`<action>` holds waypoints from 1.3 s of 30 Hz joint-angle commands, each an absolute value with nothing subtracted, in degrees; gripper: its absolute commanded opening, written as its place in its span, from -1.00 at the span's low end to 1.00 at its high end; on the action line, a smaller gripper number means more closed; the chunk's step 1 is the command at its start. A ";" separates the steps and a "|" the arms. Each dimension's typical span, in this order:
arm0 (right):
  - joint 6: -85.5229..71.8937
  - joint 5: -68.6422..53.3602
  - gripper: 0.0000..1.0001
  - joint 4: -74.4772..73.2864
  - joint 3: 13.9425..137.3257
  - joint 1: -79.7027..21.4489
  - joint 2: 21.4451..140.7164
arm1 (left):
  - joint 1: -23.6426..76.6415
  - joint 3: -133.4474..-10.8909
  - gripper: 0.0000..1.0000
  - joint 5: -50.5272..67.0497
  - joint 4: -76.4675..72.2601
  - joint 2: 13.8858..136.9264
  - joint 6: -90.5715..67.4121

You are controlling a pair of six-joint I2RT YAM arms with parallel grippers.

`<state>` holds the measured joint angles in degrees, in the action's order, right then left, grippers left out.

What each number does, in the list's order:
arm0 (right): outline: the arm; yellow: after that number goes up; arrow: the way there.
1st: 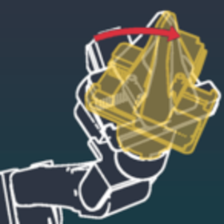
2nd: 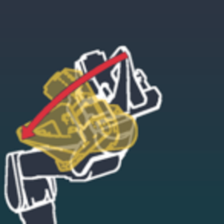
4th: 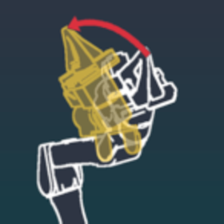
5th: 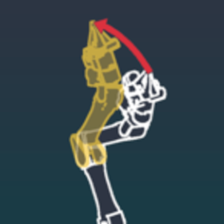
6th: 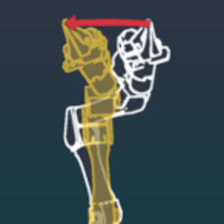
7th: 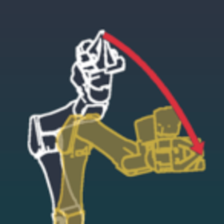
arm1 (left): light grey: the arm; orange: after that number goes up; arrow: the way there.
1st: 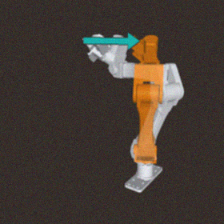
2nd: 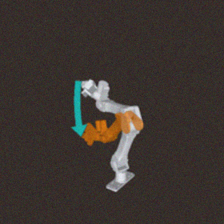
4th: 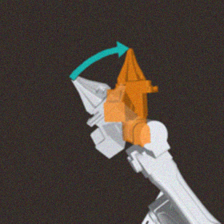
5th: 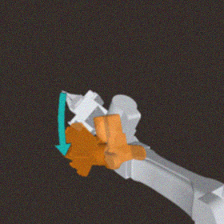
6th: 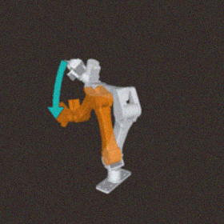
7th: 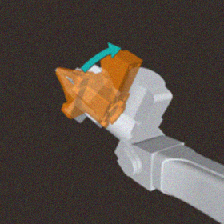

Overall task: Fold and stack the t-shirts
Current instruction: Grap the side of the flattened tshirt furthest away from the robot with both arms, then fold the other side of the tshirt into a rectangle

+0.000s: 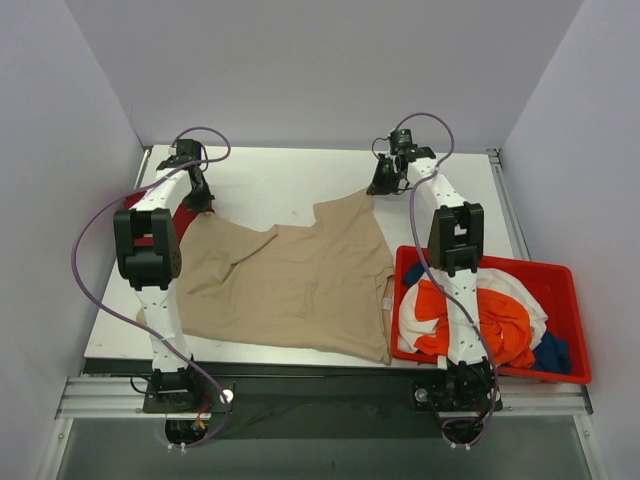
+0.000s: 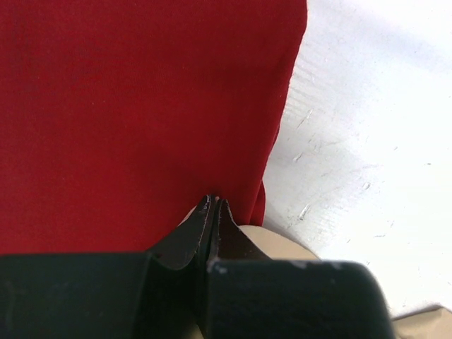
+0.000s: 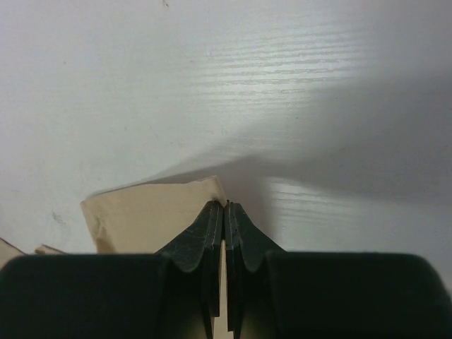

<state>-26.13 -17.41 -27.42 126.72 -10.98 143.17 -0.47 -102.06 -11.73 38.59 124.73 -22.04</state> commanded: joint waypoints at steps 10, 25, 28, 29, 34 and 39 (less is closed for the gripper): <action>-30.76 -18.19 -1.00 -25.58 134.90 -9.05 137.98 | -0.53 -108.44 -1.00 -11.16 40.87 118.65 -24.08; -29.62 -18.46 -1.00 -24.35 127.88 -8.44 132.63 | -0.53 -110.21 -1.00 -3.78 37.53 120.23 -22.33; -29.36 -18.72 -1.00 -24.26 126.57 -8.44 131.05 | -0.53 -112.49 -1.00 -3.60 38.58 120.59 -21.54; -29.27 -18.81 -1.00 -24.34 126.13 -8.44 130.70 | -0.53 -112.59 -1.00 -3.69 38.58 120.41 -21.45; -29.35 -22.31 -1.00 -24.26 124.02 -8.44 128.59 | -0.53 -109.96 -1.00 -4.57 38.14 118.13 -21.01; -29.62 -24.69 -1.00 -24.34 120.07 -8.53 125.43 | -0.44 -104.16 -1.00 -5.36 37.18 114.35 -20.30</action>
